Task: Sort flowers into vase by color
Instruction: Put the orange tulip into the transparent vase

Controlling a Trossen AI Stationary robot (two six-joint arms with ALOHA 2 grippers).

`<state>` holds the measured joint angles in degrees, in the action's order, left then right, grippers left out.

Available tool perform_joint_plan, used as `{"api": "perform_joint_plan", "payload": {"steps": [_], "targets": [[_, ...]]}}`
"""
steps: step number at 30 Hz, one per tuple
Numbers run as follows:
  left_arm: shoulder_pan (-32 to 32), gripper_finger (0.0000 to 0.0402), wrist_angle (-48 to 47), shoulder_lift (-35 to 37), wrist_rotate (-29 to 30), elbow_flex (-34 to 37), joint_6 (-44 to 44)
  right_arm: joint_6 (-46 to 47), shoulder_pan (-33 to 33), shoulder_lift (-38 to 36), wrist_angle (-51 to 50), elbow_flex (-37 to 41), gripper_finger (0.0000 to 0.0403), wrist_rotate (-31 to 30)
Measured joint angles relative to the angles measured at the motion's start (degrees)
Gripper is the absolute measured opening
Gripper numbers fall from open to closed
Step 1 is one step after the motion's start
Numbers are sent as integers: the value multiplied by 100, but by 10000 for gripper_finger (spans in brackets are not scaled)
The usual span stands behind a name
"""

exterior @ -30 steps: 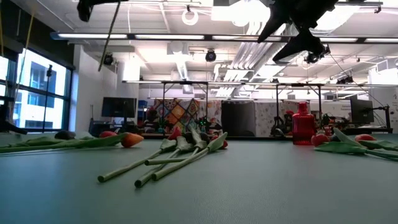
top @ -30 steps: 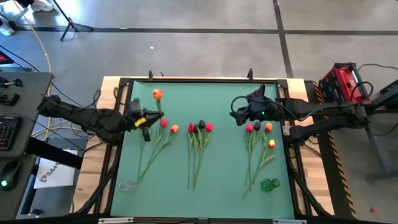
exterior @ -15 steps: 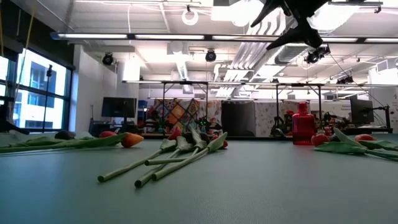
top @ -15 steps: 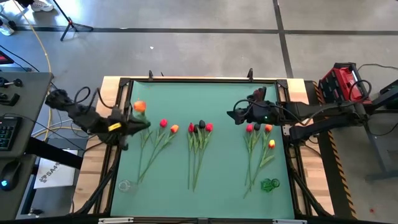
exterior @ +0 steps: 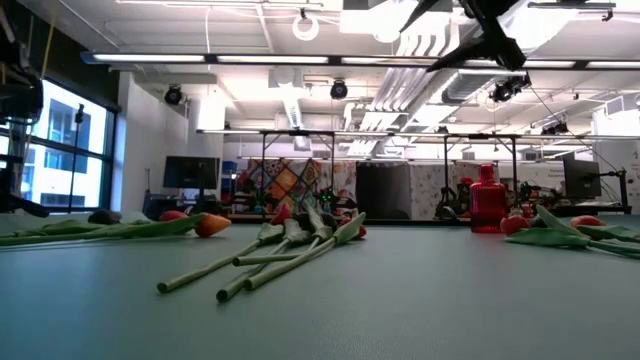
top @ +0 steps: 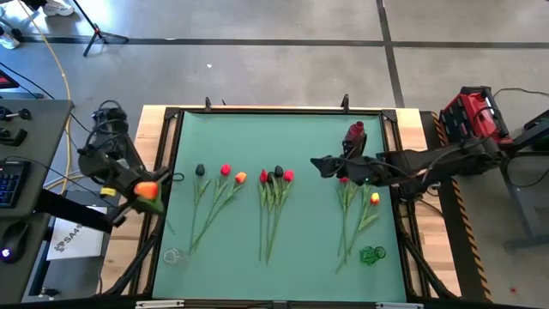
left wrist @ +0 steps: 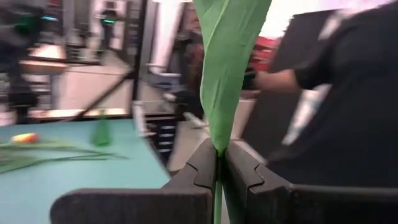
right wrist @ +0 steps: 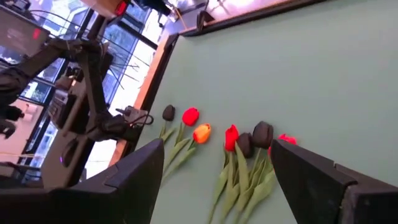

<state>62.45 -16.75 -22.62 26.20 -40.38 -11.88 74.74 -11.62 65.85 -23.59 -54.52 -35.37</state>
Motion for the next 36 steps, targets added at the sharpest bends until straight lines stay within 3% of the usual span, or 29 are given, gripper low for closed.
{"api": "perform_joint_plan", "payload": {"steps": [11, 19, 29, 36], "targets": [[979, 0, 647, -862, 345, 129, 7, 343, -75, 1037, 830, -2, 281, 432], [1246, 0, 769, -1383, 755, 129, 14, 386, 6, 1147, 1106, -4, 281, 605], [1685, 0, 628, -1634, 2050, 133, -74, 317, 4, 1132, 1143, -15, 281, 649], [1955, 0, 1459, -1675, 2987, 133, 103, -37, 128, 1132, 1147, -15, 281, 776]]}}
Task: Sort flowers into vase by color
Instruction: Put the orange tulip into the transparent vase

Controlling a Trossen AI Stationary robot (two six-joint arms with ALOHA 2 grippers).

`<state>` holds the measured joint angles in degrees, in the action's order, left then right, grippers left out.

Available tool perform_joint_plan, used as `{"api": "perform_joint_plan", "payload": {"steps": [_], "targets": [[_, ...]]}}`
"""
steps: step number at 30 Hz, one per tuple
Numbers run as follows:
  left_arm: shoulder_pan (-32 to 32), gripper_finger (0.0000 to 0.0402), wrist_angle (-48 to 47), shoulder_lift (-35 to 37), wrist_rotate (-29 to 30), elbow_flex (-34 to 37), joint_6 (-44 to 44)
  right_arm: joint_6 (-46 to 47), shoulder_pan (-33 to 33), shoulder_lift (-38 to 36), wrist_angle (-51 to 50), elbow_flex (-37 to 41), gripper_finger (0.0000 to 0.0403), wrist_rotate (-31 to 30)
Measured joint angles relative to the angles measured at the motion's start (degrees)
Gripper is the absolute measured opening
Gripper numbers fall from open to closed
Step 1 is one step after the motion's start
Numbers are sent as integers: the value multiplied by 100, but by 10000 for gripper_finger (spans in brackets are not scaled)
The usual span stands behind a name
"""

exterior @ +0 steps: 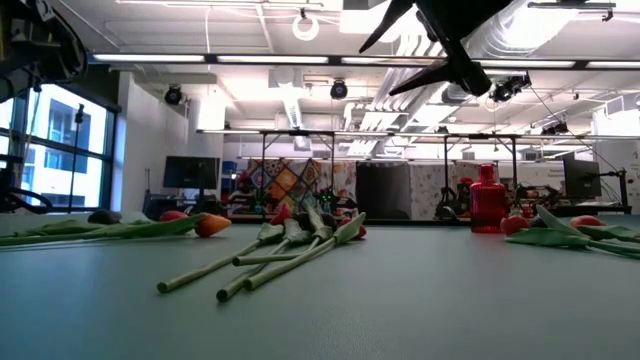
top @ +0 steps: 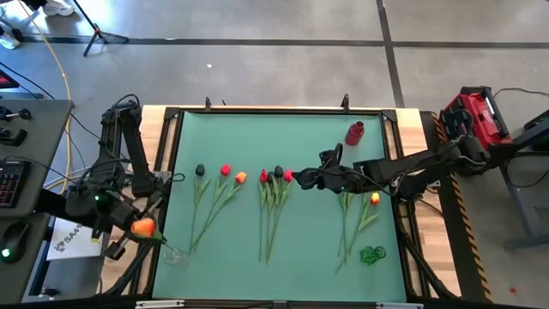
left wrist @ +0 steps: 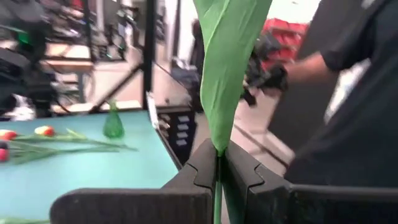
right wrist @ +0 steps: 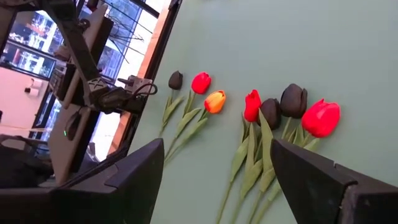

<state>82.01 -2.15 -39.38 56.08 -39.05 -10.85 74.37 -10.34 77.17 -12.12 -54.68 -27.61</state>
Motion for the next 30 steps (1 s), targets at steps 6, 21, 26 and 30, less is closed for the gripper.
{"api": "perform_joint_plan", "payload": {"steps": [6, 21, 26, 30], "targets": [[121, 0, -5, -188, 348, 0, -585, -279, 131, 0, 15, 0, 281, 361], [1117, 0, -223, -892, 2139, 0, -1161, -374, 82, 0, 20, 0, 281, 572], [1362, 0, -221, -984, 2440, 0, -1312, -372, 82, 0, 22, 0, 281, 625], [1493, 0, -216, -1052, 2531, 0, -1520, -372, 82, 0, 22, 0, 281, 623]]}}
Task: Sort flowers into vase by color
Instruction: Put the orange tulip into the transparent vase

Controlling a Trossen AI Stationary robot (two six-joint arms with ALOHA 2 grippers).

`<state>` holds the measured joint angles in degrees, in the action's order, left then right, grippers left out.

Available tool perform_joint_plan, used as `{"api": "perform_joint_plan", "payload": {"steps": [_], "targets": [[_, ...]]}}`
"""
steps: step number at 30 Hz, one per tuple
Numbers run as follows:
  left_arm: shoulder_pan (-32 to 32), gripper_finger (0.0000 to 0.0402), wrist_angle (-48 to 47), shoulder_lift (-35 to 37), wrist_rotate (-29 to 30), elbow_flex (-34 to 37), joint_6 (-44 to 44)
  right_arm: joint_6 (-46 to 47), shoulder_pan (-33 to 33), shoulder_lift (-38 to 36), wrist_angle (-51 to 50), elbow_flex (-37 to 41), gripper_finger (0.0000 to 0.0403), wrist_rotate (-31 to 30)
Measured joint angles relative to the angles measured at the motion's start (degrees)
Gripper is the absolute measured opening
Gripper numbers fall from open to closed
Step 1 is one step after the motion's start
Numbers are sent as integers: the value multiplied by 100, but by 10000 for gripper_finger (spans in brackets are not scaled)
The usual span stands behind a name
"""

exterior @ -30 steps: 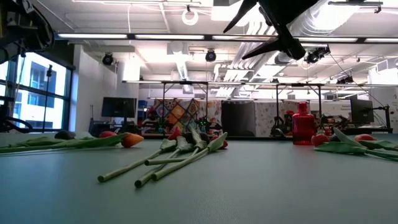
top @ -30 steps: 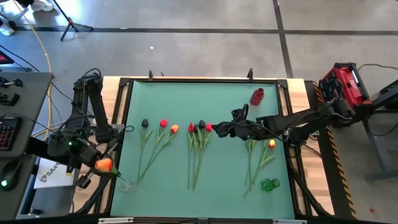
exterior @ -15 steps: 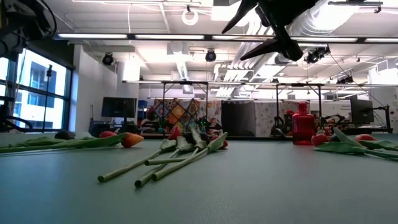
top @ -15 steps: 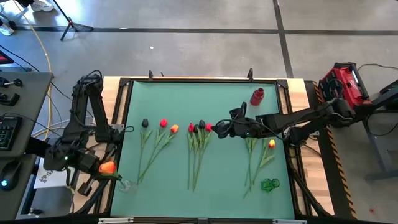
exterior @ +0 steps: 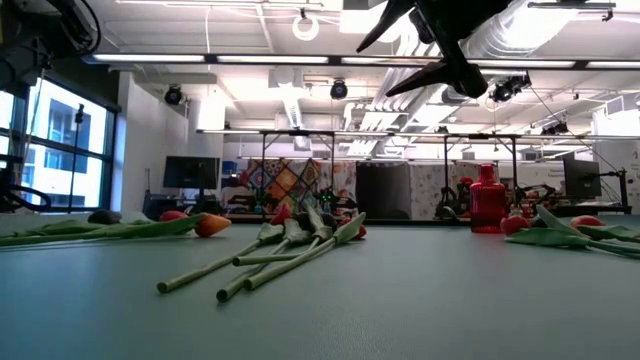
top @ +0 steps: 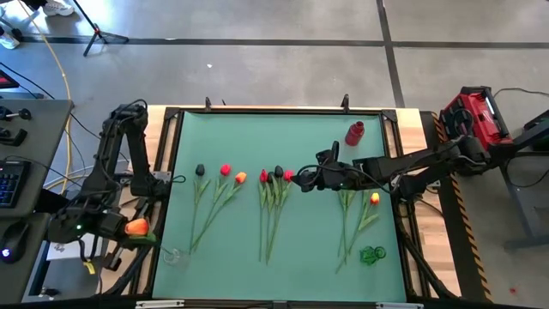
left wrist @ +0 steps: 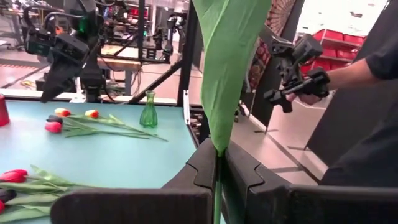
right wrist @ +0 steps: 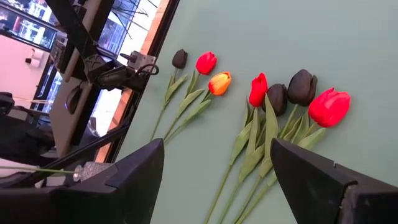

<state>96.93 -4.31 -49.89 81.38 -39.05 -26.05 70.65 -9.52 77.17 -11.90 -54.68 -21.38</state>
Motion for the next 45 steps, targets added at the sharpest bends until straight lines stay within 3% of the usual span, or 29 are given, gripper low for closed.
{"api": "perform_joint_plan", "payload": {"steps": [19, 26, 33, 39, 45], "targets": [[80, 0, -364, -113, 95, 0, -283, 0, 15, 0, 104, 0, 281, 43], [74, 0, -1320, -222, 210, 0, -1564, -62, -94, 0, 105, 0, 281, 51], [69, 1, -2304, -527, -119, 0, -3253, -238, -190, -2, 103, 0, 281, -90], [69, 28, -3240, -747, -446, 0, -4843, -285, -190, -2, 103, 0, 281, -89], [69, 58, -3449, -779, -841, 0, -5618, -409, -190, 0, 102, 0, 281, 23]]}}
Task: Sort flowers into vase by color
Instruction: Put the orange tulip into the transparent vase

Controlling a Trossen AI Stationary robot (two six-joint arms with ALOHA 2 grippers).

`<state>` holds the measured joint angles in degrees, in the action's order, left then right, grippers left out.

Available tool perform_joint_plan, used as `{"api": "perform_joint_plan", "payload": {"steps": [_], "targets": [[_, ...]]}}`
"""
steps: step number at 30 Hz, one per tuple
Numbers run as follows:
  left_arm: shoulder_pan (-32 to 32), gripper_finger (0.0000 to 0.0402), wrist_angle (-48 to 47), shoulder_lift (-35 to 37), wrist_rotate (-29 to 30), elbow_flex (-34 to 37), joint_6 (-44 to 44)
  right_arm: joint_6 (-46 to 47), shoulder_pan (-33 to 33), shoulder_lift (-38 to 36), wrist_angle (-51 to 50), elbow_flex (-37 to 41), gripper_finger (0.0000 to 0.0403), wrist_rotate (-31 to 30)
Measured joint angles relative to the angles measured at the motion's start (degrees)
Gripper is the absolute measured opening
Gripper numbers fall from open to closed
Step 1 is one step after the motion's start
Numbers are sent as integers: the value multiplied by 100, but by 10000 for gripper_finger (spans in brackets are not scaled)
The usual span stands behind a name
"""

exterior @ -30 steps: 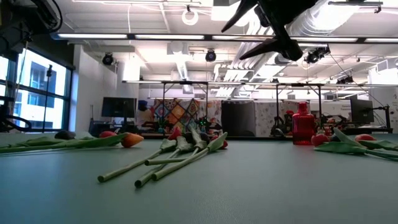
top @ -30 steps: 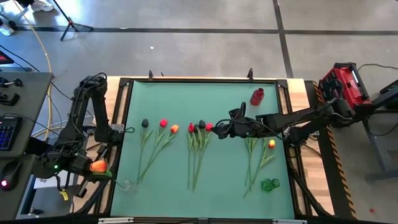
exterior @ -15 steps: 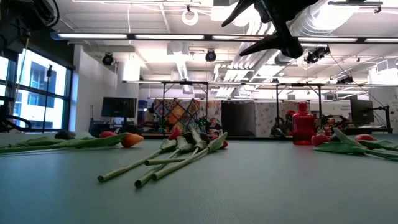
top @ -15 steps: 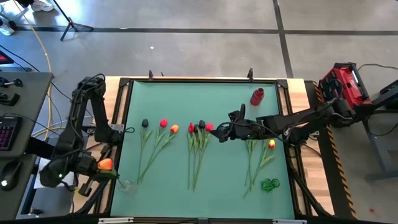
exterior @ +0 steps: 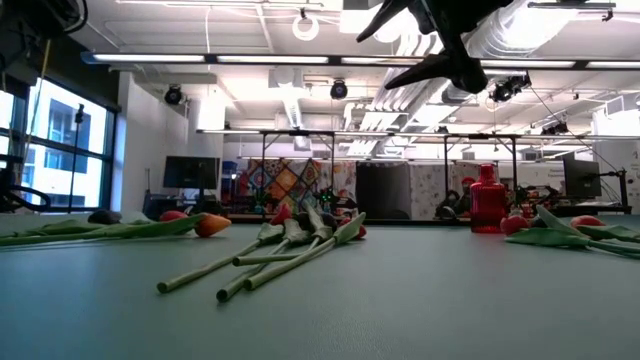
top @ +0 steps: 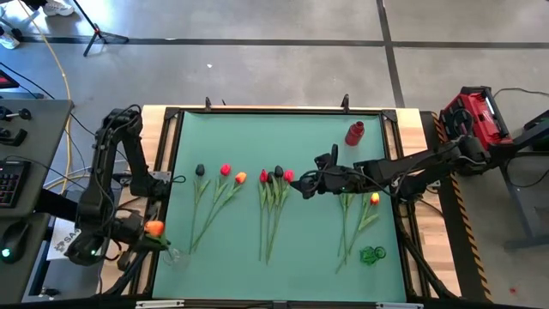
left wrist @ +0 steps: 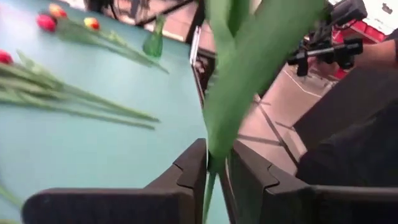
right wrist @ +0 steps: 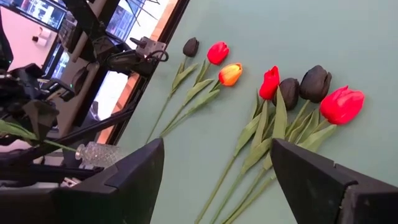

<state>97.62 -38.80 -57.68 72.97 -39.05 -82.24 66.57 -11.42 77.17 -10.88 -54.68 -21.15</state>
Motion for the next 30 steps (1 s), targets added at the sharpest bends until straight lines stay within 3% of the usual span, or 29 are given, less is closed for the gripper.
{"api": "perform_joint_plan", "payload": {"steps": [14, 30], "targets": [[-11, 108, -64, 463, -206, 0, -470, -248, 0, 0, 181, 0, 281, -83], [-11, 136, 114, 1806, -237, 0, -390, -664, -24, -2, 302, 0, 281, 324]]}}
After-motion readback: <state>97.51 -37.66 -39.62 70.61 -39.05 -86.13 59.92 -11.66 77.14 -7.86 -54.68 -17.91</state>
